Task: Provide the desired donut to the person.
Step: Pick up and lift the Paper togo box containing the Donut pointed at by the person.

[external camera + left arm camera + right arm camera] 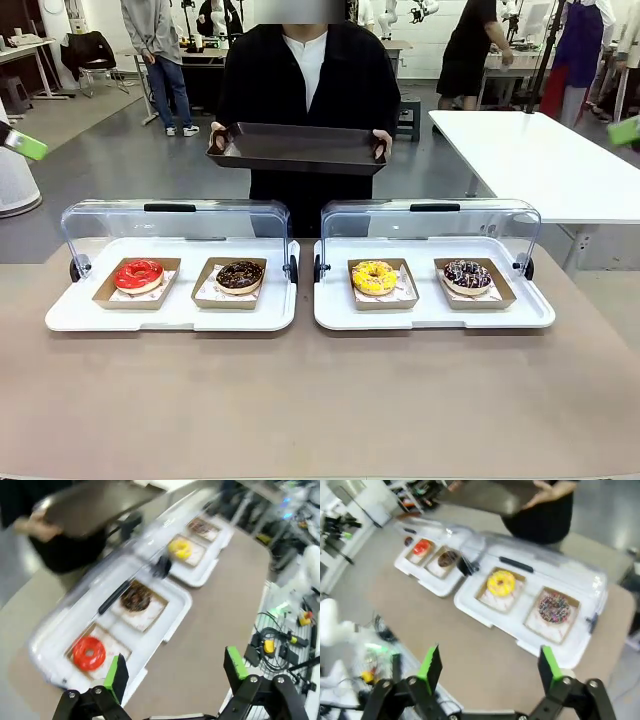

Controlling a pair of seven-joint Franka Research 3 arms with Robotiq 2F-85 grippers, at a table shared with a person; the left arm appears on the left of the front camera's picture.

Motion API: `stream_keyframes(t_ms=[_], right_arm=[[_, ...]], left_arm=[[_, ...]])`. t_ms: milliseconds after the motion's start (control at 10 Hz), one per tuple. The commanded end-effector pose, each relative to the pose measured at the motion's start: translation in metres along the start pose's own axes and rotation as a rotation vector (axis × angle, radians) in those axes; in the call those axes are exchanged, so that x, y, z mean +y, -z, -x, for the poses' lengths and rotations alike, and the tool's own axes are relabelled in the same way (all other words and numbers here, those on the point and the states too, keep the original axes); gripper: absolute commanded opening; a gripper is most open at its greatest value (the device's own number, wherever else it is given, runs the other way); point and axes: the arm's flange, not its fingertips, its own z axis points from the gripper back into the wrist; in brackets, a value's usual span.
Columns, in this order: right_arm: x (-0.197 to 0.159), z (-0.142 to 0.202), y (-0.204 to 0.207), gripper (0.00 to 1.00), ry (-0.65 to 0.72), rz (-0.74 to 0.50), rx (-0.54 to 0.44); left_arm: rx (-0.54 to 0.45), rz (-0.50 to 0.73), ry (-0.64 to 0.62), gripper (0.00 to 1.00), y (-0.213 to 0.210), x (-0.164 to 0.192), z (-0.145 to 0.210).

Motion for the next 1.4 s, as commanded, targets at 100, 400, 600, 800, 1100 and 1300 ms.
stream_keyframes(t_ms=[100,400,600,800,1100,1300], right_arm=[[-0.043,0.017,-0.004,1.0,-0.25,-0.412,-0.047],[-0.083,0.039,0.011,1.0,-0.37,-0.433,0.018],[-0.09,0.041,0.013,1.0,-0.363,-0.401,0.037],[-0.092,0.038,0.012,1.0,-0.356,-0.369,0.005],[-0.091,0.037,0.012,1.0,-0.364,-0.358,0.0],[-0.09,0.037,0.012,1.0,-0.367,-0.36,0.004]], left_arm=[[-0.095,0.342,0.176,1.0,-0.011,0.036,0.028],[-0.114,0.405,0.304,1.0,-0.015,0.056,0.058],[-0.137,0.374,0.333,1.0,-0.014,0.057,0.061],[-0.143,0.292,0.311,1.0,-0.017,0.056,0.063],[-0.134,0.228,0.3,1.0,-0.019,0.051,0.065],[-0.126,0.211,0.293,1.0,-0.022,0.05,0.068]])
